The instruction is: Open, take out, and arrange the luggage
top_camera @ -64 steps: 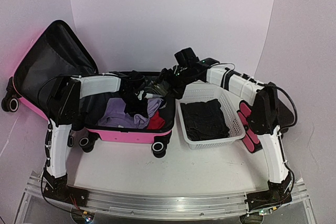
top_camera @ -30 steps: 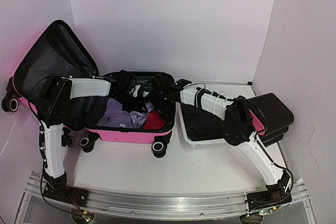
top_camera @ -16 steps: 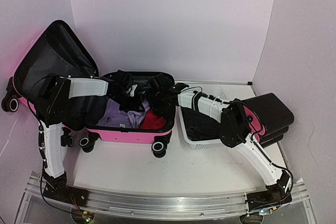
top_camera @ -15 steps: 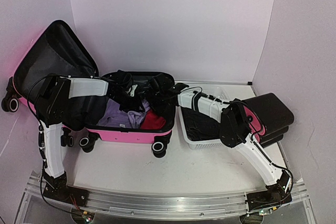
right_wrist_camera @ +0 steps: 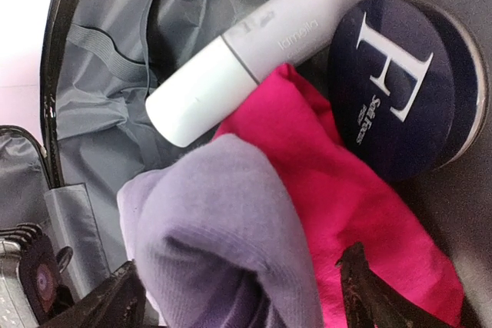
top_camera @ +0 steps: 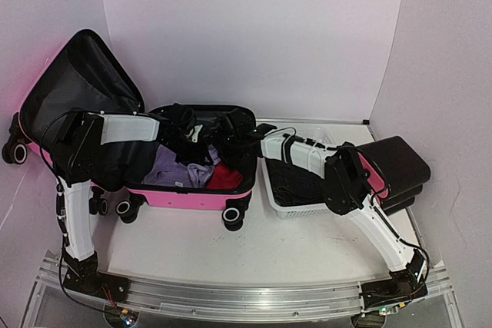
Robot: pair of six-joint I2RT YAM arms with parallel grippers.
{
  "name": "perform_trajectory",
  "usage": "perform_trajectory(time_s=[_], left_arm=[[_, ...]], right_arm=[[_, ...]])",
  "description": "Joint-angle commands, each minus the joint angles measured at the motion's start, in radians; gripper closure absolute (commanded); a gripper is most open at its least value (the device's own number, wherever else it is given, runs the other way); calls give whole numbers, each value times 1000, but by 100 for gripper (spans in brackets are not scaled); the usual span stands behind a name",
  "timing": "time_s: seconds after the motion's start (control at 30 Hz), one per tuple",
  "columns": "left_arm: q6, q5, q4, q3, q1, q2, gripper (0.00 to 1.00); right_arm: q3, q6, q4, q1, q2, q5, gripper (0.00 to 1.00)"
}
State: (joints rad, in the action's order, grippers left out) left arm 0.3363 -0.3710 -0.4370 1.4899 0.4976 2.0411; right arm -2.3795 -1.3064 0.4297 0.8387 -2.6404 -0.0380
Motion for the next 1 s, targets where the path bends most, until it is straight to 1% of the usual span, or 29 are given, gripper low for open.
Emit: perform_trajectory(time_s=[0.0, 0.03, 0.07, 0.3, 0.47, 0.57, 0.6, 0.67, 0.77, 0.9, 0.97], left_arm=[[-18, -21, 72, 29, 6, -70, 74], [-21, -26, 72, 31, 6, -72, 74], [-24, -28, 72, 29, 6, -75, 73], [-37, -63, 72, 15, 6, -95, 66], [-67, -92, 69, -12, 5, -147, 50], [-99, -103, 44, -37, 2, -178, 43], [-108, -98, 42, -62, 1, -202, 39], [-134, -86, 22, -85, 1, -233, 34], [-165, -45, -15, -119, 0, -285, 29], [-211, 8, -79, -148, -2, -344, 25], [-219, 33, -119, -149, -5, -356, 24]], right_arm=[[-14, -42, -42, 48, 14, 79, 23], [-17, -54, -53, 49, 6, 89, 27], [-19, -63, -56, 50, 2, 95, 28], [11, -88, -90, 55, 11, 111, 30], [62, -91, -132, 57, 37, 118, 29], [63, -97, -139, 57, 39, 127, 29], [77, -98, -138, 57, 43, 128, 29], [108, -106, -138, 56, 56, 129, 29], [99, -103, -141, 56, 53, 156, 28], [105, -89, -143, 57, 68, 183, 28], [119, -77, -143, 57, 90, 186, 28]])
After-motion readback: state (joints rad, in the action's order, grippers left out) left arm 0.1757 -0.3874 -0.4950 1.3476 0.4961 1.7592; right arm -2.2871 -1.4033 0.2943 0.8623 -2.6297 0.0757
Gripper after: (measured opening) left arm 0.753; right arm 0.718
